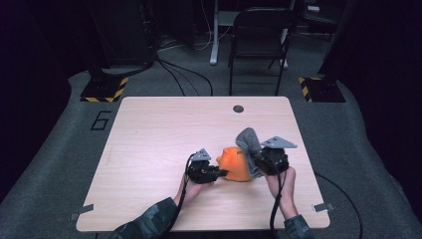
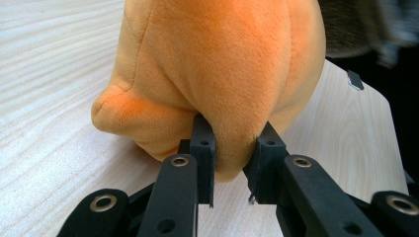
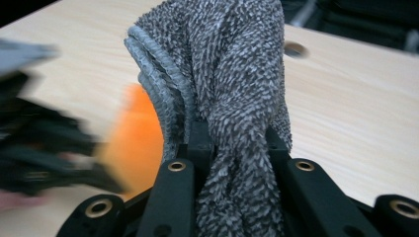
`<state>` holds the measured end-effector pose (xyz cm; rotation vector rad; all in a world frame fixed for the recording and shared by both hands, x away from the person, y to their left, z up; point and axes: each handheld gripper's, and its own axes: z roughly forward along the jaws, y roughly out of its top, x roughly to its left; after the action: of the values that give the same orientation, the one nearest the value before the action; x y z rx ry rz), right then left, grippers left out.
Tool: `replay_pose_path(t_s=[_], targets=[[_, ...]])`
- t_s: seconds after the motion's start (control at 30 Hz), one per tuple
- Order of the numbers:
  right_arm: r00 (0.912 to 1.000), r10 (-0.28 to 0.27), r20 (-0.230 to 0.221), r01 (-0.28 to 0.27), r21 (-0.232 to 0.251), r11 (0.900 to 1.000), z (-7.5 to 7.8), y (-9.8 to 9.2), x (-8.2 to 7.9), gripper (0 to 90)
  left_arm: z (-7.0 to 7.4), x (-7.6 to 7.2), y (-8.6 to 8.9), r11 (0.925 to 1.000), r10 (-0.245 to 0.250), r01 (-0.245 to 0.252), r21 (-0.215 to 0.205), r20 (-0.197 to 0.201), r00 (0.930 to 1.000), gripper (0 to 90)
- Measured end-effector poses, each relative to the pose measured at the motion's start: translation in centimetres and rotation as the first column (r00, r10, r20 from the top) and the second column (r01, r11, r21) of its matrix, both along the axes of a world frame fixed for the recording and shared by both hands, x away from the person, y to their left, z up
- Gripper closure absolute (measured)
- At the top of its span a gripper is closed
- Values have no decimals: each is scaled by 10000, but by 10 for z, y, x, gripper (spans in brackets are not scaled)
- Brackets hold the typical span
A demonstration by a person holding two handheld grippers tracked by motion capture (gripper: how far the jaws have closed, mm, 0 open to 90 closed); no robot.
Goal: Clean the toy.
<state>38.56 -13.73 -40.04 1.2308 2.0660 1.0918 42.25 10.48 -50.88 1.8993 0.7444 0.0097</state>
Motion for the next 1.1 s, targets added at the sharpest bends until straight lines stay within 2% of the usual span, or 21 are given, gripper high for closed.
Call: replay_pose_path(t_s=[0.07, 0.13, 0.17, 0.2, 0.23, 0.27, 0.33, 0.43, 0.5, 0.73, 0.97, 1.1], targets=[[9983, 560, 138, -554, -398, 9977, 0, 22, -4, 738, 0, 0, 1, 9999, -68, 67, 119, 65, 10000, 759], [9970, 767, 46, -760, -854, 9934, -8, 38, -4, 735, 0, 0, 1, 10000, 13, -13, 46, -5, 10000, 760], [9971, 761, -50, -763, -1057, 9915, -13, 42, -4, 734, 0, 0, 1, 9999, -35, 35, 158, -3, 10000, 760], [9974, 722, 91, -702, -1397, 9877, -19, 45, -2, 734, -1, 0, 1, 9999, -66, 66, 142, -5, 10000, 759], [9974, 722, 91, -702, -1397, 9877, -19, 45, -2, 734, -1, 0, 1, 9999, -66, 66, 142, -5, 10000, 759], [9979, 610, 230, -557, -1842, 9813, -22, 45, -3, 734, 0, 0, 0, 9998, -59, 58, 174, 78, 10000, 759], [9981, 593, 173, -553, -1764, 9828, -21, 42, -2, 733, 0, 0, 0, 9998, -68, 65, 208, 114, 9999, 759], [9986, 466, 255, -409, -1906, 9808, -22, 36, -1, 732, 0, 0, 0, 9999, -57, 56, 120, 65, 10000, 758], [9997, 198, 119, -174, -1737, 9846, -24, 27, 1, 730, 0, 0, 0, 9998, -85, 83, 170, 92, 9999, 758], [9987, -421, -278, 371, -1612, 9862, -32, 3, 8, 729, 0, -1, -1, 9999, -56, 55, 127, 56, 10000, 758], [9912, -1059, -797, 927, -1541, 9837, -45, -15, 17, 729, -1, -1, -1, 10000, -49, 49, 75, 41, 10000, 758], [9810, -1560, -1157, 1356, -1669, 9766, -56, -24, 24, 730, -1, 0, -1, 10000, -61, 61, 53, -10, 10000, 758]])
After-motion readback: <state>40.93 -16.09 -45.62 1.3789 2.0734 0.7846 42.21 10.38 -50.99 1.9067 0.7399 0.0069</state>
